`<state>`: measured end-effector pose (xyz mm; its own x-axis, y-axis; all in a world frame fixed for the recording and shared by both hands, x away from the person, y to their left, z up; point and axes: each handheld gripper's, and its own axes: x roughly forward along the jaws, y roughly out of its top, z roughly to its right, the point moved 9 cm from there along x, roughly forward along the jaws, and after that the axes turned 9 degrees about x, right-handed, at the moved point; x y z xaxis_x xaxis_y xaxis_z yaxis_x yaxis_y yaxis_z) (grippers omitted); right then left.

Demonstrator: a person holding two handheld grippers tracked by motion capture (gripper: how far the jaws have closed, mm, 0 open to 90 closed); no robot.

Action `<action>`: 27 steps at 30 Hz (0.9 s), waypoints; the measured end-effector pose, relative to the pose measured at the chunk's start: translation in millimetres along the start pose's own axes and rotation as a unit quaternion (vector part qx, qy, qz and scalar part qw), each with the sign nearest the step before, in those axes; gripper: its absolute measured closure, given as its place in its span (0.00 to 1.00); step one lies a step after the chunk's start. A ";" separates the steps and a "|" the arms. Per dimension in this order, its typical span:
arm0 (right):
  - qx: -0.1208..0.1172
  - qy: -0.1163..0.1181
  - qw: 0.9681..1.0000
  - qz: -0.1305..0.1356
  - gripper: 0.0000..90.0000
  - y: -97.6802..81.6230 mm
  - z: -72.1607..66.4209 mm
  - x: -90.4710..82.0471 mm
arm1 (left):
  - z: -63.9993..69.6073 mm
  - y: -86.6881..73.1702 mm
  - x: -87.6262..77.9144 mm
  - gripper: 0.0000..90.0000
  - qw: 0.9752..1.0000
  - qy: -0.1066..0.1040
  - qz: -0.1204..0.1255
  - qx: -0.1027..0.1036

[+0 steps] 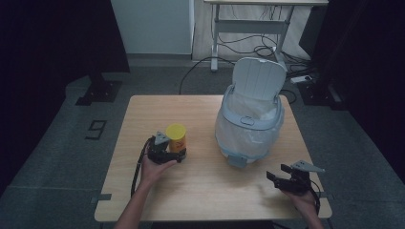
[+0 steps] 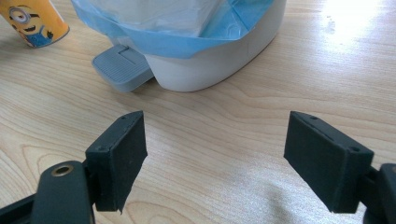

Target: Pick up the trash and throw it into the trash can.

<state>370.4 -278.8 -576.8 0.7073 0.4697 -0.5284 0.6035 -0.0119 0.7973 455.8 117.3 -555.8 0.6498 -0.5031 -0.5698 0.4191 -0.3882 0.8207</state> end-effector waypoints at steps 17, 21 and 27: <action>0.000 -0.003 1.000 -0.001 0.23 -0.3 1.9 -0.6 | -2.1 2.7 -2.6 0.27 1.000 0.009 0.015 0.005; 0.003 -0.004 1.000 0.000 0.23 0.0 2.9 -1.4 | -1.2 5.1 -10.6 0.27 1.000 0.004 0.021 0.011; 0.004 -0.004 1.000 0.000 0.23 -0.1 3.3 -1.7 | 1.0 8.8 -25.0 0.27 0.999 -0.003 0.032 0.019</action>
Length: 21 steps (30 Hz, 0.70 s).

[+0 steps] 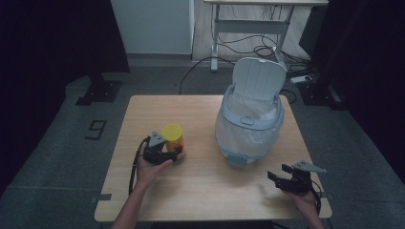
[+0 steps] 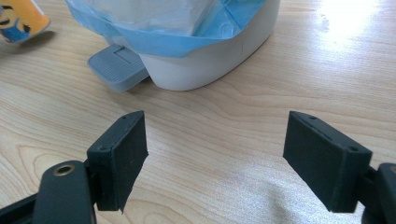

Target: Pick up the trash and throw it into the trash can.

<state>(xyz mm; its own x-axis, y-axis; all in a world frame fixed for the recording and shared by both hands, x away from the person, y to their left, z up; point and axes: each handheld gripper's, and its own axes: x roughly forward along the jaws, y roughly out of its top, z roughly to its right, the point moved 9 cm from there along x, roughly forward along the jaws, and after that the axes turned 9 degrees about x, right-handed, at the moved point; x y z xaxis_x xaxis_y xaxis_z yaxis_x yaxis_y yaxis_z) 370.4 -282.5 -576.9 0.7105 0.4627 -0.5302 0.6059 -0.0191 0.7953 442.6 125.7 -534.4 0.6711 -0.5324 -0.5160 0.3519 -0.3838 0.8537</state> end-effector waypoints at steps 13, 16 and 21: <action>0.000 -0.001 1.000 0.000 0.23 -0.3 0.3 0.2 | 5.6 36.3 -37.3 0.27 0.998 -0.028 0.048 0.012; 0.000 -0.001 1.000 0.000 0.23 -0.3 0.3 -0.1 | 8.6 43.5 -43.3 0.27 0.998 -0.034 0.055 0.018; 0.000 -0.002 1.000 -0.001 0.24 -0.5 0.7 -0.2 | 12.8 50.4 -48.3 0.27 0.997 -0.040 0.057 0.029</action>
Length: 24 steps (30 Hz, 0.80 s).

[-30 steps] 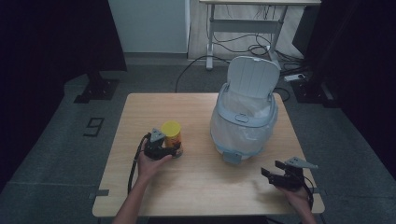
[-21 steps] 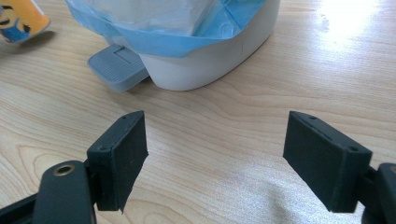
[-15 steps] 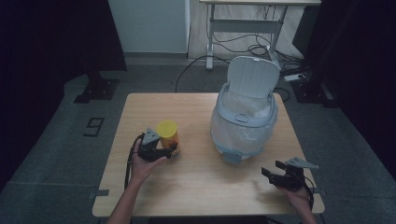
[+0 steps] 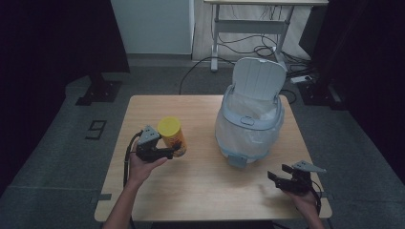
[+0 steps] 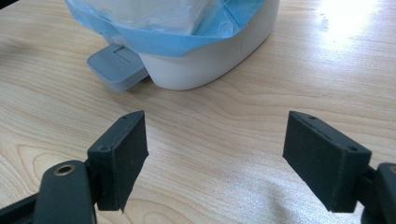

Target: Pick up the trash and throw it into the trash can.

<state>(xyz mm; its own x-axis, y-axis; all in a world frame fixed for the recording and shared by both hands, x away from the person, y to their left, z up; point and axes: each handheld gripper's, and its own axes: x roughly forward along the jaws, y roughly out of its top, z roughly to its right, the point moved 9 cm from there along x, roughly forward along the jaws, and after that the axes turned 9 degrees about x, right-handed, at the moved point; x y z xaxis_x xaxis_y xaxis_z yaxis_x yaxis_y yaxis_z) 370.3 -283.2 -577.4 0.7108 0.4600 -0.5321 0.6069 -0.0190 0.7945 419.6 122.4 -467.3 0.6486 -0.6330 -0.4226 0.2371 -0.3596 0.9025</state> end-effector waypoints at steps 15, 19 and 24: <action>0.002 -0.001 1.000 0.000 0.24 0.1 0.4 -0.3 | 5.6 31.2 -13.1 0.27 1.000 -0.009 0.025 0.012; 0.002 -0.002 1.000 0.000 0.24 0.1 0.6 -0.2 | 7.6 36.8 -14.8 0.27 0.999 -0.010 0.027 0.015; 0.001 -0.002 1.000 -0.001 0.24 -0.1 0.9 0.0 | 10.1 43.7 -15.9 0.27 0.999 -0.013 0.030 0.019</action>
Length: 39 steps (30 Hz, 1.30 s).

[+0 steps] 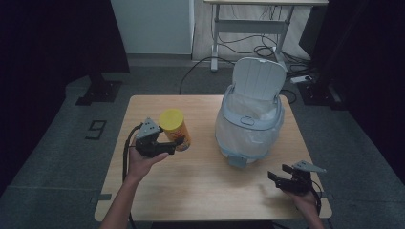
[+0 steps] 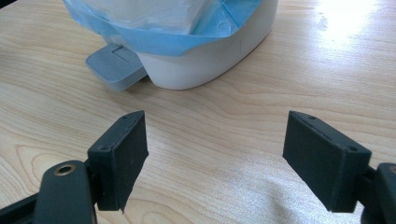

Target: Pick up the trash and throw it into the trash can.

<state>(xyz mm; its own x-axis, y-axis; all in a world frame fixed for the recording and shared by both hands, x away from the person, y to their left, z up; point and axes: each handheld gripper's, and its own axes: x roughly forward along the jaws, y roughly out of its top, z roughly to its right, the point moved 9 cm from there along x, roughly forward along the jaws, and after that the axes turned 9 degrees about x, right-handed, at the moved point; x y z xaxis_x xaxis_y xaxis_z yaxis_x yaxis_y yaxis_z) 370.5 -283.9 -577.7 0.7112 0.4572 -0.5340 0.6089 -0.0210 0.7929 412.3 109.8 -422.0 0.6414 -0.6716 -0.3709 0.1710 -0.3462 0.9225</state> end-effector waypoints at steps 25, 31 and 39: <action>0.001 -0.002 1.000 -0.003 0.24 -0.7 1.2 0.7 | 6.0 36.9 -6.3 0.27 1.000 -0.013 0.021 0.016; 0.000 -0.003 1.000 -0.006 0.24 -1.4 1.3 1.3 | 6.5 48.6 -6.3 0.27 0.999 -0.015 0.023 0.022; 0.000 -0.004 1.000 -0.009 0.24 -2.4 1.2 1.8 | 7.9 62.9 -3.6 0.27 0.999 -0.022 0.027 0.029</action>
<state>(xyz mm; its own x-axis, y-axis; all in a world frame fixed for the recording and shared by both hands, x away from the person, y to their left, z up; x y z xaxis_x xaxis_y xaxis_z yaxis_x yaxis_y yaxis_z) 370.8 -284.1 -581.0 0.7030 0.4504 -0.5503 0.6217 -0.0134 0.7832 414.8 85.3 -363.5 0.6149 -0.7181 -0.3260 0.0917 -0.3455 0.9339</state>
